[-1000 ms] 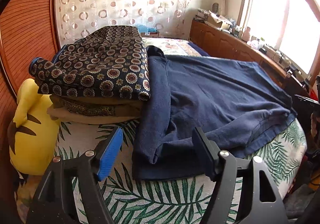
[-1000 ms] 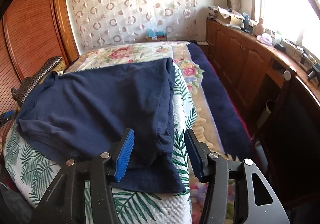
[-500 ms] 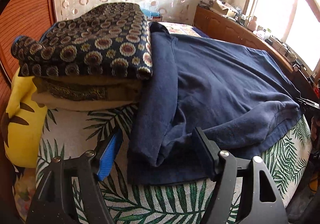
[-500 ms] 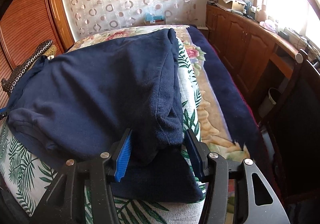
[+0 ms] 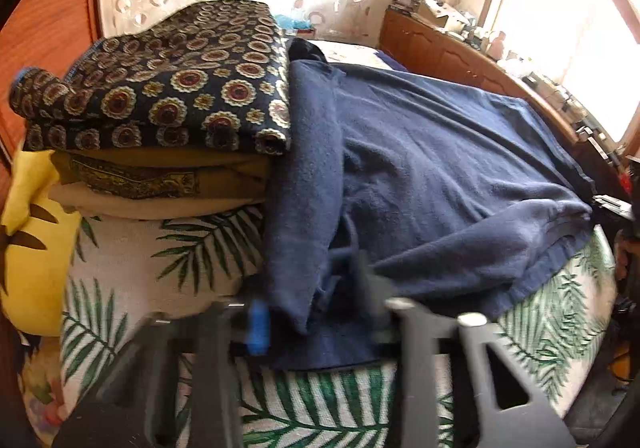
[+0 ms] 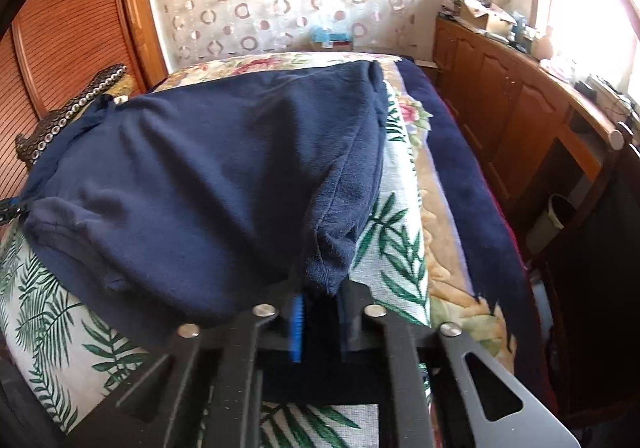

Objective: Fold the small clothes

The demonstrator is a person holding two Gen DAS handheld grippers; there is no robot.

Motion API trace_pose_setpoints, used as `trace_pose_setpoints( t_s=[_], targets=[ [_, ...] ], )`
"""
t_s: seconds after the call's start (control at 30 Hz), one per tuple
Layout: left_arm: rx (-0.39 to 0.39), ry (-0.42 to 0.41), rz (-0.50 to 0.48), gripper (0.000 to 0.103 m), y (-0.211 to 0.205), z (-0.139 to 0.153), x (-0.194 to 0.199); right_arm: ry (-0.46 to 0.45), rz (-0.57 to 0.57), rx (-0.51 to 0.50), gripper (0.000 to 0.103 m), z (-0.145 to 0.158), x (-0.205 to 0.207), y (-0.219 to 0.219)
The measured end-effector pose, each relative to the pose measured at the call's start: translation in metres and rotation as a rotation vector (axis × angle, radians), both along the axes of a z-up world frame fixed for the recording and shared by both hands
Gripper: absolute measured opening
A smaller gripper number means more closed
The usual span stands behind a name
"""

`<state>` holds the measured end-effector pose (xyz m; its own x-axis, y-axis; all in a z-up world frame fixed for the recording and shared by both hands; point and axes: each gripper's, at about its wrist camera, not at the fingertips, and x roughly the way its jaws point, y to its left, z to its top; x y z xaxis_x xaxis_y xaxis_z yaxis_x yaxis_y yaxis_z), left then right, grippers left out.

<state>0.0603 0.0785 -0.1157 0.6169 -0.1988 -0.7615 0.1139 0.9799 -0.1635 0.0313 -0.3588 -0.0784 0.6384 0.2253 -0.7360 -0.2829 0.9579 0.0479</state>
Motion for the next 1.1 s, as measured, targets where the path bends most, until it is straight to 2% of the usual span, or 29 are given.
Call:
trace_pose_setpoints(
  t_s=[0.03,0.13,0.33,0.73,0.8,0.93,1.03,1.1],
  targets=[
    [-0.023,0.000,-0.012,0.012,0.001,0.001,-0.001,-0.005,0.005,0.006,0.009,0.000,0.000,0.000],
    [-0.025,-0.044,-0.026,0.009,-0.002,0.010,-0.007,-0.031,0.002,0.028,0.008,0.004,-0.004,-0.003],
    [-0.062,-0.141,-0.031,0.009,-0.004,0.045,-0.023,-0.090,-0.005,0.085,0.007,0.027,-0.017,-0.016],
    [-0.106,-0.289,-0.069,0.008,-0.005,0.105,-0.040,-0.179,0.048,0.095,0.007,0.071,-0.052,-0.017],
    [-0.111,-0.293,-0.071,0.008,-0.006,0.109,-0.046,-0.177,0.052,0.100,0.007,0.074,-0.059,-0.022],
    [-0.111,-0.262,-0.071,0.008,-0.006,0.100,-0.058,-0.128,0.042,0.117,0.007,0.062,-0.072,-0.033],
    [-0.108,-0.228,-0.064,0.008,-0.003,0.085,-0.059,-0.061,0.036,0.135,0.007,0.039,-0.079,-0.038],
    [-0.110,-0.203,-0.060,0.008,-0.002,0.077,-0.059,-0.033,0.026,0.113,0.008,0.024,-0.081,-0.037]
  ],
)
